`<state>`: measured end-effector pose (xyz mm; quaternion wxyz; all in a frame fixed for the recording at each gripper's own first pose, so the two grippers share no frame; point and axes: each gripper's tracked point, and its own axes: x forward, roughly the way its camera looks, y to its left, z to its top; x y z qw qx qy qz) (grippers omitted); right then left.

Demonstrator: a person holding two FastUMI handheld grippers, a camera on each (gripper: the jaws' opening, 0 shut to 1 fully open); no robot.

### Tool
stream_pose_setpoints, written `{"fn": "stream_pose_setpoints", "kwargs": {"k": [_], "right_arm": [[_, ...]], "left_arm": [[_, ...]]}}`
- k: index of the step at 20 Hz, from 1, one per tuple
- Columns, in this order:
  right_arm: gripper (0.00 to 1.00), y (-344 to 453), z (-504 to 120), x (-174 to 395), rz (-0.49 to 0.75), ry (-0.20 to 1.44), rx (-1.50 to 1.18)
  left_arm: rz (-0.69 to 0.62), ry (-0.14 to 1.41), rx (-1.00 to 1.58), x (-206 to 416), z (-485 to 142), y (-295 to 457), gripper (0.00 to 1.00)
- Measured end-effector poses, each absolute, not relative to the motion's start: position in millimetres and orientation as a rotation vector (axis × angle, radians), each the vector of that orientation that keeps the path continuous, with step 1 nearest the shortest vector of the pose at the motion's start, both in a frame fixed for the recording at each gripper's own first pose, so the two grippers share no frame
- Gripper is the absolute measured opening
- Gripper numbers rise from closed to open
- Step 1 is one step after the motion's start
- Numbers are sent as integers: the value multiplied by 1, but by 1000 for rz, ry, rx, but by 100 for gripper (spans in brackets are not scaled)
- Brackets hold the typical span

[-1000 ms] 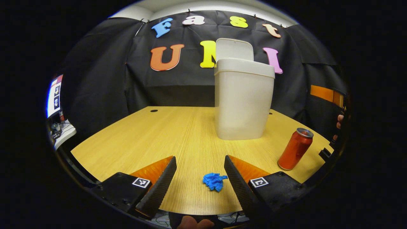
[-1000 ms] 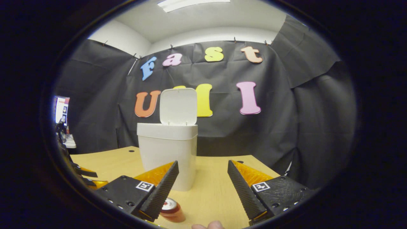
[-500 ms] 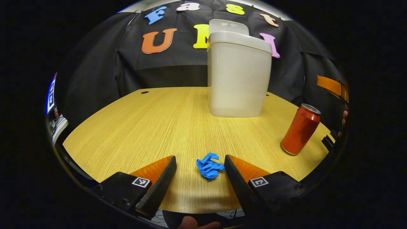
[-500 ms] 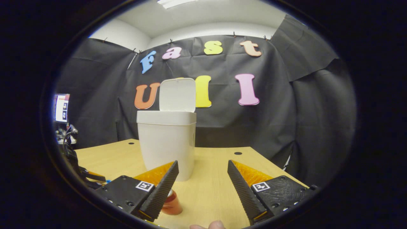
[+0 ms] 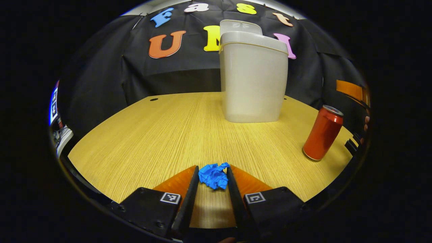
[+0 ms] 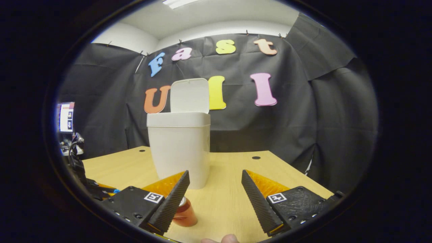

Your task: Press the lid of the desktop garbage bin to open it, pick up the crumpled paper on the desktop and throw it into the bin, then pick up the pop can on the desktop and drop it into the bin, and finally close the garbage bin lid.

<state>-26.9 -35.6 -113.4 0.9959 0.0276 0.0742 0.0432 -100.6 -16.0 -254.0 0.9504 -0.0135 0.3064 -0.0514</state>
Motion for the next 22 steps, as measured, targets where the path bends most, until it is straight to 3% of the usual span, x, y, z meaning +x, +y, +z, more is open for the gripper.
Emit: {"fn": "stream_pose_setpoints", "kwargs": {"k": [1, 3, 12, 22], "right_arm": [[96, -36, -113, -27, 84, 149, 51], [96, -35, -108, -30, 84, 138, 50], [96, -3, -104, -45, 130, 129, 51], [96, 26, -157, -58, 140, 229, 35]], "left_arm": [[-106, 619, -25, -100, -253, -16, 43], [-119, 611, -26, -98, -249, -17, 35], [-95, 456, -6, -68, -196, -22, 31], [-78, 234, -102, -37, -99, -19, 31]]}}
